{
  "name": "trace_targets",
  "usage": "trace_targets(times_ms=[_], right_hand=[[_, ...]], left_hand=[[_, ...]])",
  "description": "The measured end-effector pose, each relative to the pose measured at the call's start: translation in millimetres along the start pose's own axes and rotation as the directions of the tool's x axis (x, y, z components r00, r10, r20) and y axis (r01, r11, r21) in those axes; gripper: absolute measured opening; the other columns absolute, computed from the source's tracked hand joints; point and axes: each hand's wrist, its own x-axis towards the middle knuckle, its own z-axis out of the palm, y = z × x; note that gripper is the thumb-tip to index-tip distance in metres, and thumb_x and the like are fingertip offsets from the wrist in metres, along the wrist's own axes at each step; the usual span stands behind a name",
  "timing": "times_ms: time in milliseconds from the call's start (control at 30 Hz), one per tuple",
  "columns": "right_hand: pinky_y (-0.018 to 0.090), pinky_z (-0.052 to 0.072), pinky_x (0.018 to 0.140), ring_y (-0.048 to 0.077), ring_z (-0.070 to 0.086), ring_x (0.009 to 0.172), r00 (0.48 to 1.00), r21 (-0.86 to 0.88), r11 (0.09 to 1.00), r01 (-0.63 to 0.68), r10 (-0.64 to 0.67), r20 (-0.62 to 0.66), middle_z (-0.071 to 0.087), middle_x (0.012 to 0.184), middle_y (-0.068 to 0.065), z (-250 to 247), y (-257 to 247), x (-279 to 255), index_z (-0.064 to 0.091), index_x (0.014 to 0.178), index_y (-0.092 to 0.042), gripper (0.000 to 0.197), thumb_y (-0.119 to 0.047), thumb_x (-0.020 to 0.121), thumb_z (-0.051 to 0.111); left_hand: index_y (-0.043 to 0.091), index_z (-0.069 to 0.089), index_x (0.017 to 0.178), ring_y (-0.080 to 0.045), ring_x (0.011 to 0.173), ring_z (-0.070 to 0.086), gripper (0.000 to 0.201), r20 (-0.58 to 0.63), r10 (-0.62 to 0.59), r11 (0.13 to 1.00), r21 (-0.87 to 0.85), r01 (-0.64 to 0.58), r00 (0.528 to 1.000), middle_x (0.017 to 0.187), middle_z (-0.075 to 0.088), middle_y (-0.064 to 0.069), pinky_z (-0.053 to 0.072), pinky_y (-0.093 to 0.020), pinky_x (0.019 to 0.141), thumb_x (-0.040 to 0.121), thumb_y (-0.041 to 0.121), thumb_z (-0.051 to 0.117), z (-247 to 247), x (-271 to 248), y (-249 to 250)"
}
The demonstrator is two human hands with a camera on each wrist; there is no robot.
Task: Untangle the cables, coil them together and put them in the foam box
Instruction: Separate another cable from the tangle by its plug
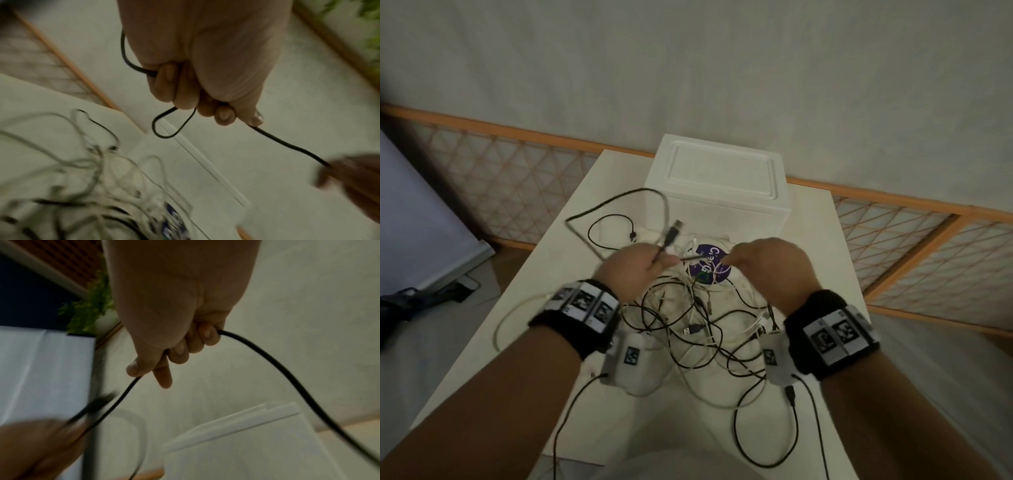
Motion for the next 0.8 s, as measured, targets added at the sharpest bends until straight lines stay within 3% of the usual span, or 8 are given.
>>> trace_targets(times_ms=[133, 200, 400, 500, 600, 633, 700, 800], right_hand=[[0.034, 0.051, 0.069, 0.023, 0.061, 0.076, 0.968, 0.012, 0.969, -0.245, 0.245, -0.057, 0.065, 0.080, 0.001, -17.1, 50.2, -24.6, 0.067, 0.093, -0.026, 0.039, -0.054, 0.095, 0.039], [0.033, 0.050, 0.067, 0.023, 0.060, 0.074, 0.958, 0.005, 0.958, -0.286, 0.286, -0.034, 0.065, 0.076, 0.001, -17.7, 65.0, -36.7, 0.068, 0.086, -0.026, 0.040, -0.055, 0.093, 0.041], [0.028, 0.040, 0.053, 0.020, 0.052, 0.058, 0.910, 0.022, 0.914, -0.406, 0.406, -0.083, 0.051, 0.056, -0.005, 10.0, 92.1, -63.8, 0.054, 0.063, -0.026, 0.041, -0.051, 0.094, 0.045], [0.031, 0.045, 0.070, 0.019, 0.056, 0.066, 0.703, -0.170, 0.693, -0.701, 0.711, 0.001, 0.058, 0.066, -0.003, 17.7, 112.3, -84.9, 0.066, 0.075, -0.022, 0.042, -0.047, 0.095, 0.039], [0.058, 0.027, 0.104, 0.027, 0.056, 0.101, 0.506, -0.314, 0.502, -0.806, 0.859, 0.075, 0.064, 0.092, 0.002, 11.6, 110.3, -93.5, 0.066, 0.088, -0.022, 0.022, -0.023, 0.087, 0.044], [0.059, 0.020, 0.109, 0.028, 0.053, 0.111, 0.536, -0.265, 0.539, -0.799, 0.839, 0.092, 0.064, 0.109, 0.002, 9.3, 103.1, -88.1, 0.066, 0.096, -0.025, 0.022, -0.021, 0.086, 0.047], [0.047, 0.025, 0.109, 0.023, 0.051, 0.120, 0.750, -0.022, 0.752, -0.659, 0.659, 0.058, 0.056, 0.134, -0.002, 0.4, 70.9, -67.0, 0.064, 0.114, -0.029, 0.029, -0.030, 0.087, 0.055], [0.038, 0.037, 0.105, 0.022, 0.053, 0.121, 0.980, 0.400, 0.901, -0.170, 0.197, -0.025, 0.056, 0.134, 0.006, -7.1, -25.0, -21.1, 0.060, 0.125, -0.016, 0.052, -0.049, 0.085, 0.061]], left_hand=[[0.009, 0.067, 0.096, -0.029, 0.088, 0.061, 0.057, -0.055, -0.265, 0.964, -0.012, 0.264, 0.963, 0.094, 0.068, -0.012, 0.047, -0.040, 0.082, 0.095, 0.056, 0.036, -17.7, -12.8, -77.4], [0.012, 0.067, 0.100, -0.026, 0.085, 0.060, 0.073, -0.020, -0.327, 0.940, 0.090, 0.328, 0.945, 0.092, 0.066, -0.009, 0.046, -0.038, 0.078, 0.089, 0.071, 0.024, -18.3, -21.1, -106.1], [0.017, 0.055, 0.072, -0.026, 0.078, 0.059, 0.050, -0.038, -0.367, 0.930, -0.022, 0.366, 0.929, 0.078, 0.063, -0.008, 0.045, -0.036, 0.075, 0.092, 0.059, 0.036, -3.4, -33.0, -103.4], [0.019, 0.066, 0.080, -0.007, 0.069, 0.057, 0.036, -0.077, -0.305, 0.916, -0.296, 0.270, 0.949, 0.080, 0.067, 0.006, 0.039, -0.021, 0.064, 0.097, 0.044, 0.046, -3.1, -36.2, -80.5], [0.013, 0.063, 0.080, -0.007, 0.044, 0.037, 0.029, -0.108, -0.356, 0.591, -0.796, 0.134, 0.928, 0.063, 0.060, 0.010, 0.029, -0.020, 0.046, 0.099, 0.030, 0.049, -11.6, -38.1, -51.0], [0.011, 0.058, 0.078, -0.007, 0.041, 0.031, 0.031, -0.073, -0.344, 0.414, -0.907, 0.081, 0.936, 0.057, 0.051, 0.010, 0.023, -0.019, 0.043, 0.099, 0.030, 0.046, -16.4, -39.2, -39.6], [0.011, 0.051, 0.078, -0.007, 0.041, 0.024, 0.036, 0.030, -0.228, 0.092, -0.994, 0.052, 0.973, 0.056, 0.038, 0.005, 0.019, -0.020, 0.045, 0.100, 0.035, 0.036, -24.3, -40.0, -21.3], [0.014, 0.050, 0.083, -0.009, 0.046, 0.029, 0.032, 0.051, -0.040, -0.116, -0.992, 0.046, 0.998, 0.062, 0.037, 0.003, 0.032, -0.022, 0.049, 0.096, 0.036, 0.032, -29.5, -42.4, 3.5]])
